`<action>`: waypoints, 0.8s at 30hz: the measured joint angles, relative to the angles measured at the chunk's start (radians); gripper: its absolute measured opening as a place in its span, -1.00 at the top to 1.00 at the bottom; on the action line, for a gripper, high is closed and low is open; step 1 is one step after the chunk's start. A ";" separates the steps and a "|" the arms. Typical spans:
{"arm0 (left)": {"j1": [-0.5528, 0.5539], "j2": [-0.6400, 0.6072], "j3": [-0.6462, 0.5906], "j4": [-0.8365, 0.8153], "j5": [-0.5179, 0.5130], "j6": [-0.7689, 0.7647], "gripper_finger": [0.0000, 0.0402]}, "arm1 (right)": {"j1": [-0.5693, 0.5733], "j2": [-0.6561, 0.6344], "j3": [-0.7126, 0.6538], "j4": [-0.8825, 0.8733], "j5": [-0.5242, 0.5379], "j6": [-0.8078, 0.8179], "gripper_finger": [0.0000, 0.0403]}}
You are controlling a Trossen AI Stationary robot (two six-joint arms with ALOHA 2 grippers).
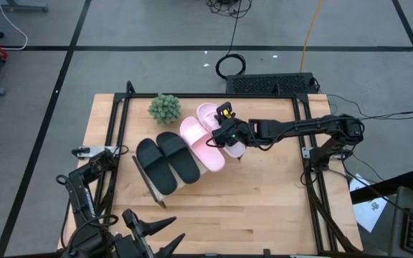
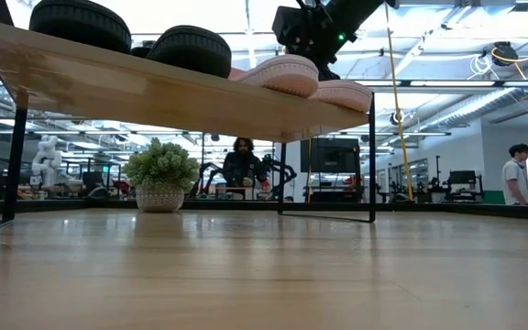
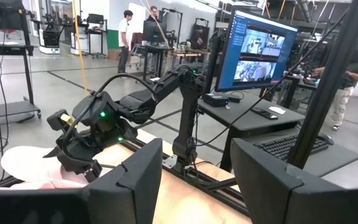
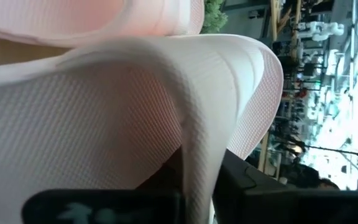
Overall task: Pick and place slides into the shelf
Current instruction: Put the pink slide on the shelf
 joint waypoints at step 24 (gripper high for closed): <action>-0.027 0.000 0.000 0.000 0.000 0.032 0.05 | 0.019 0.001 0.037 0.014 0.065 -0.044 0.29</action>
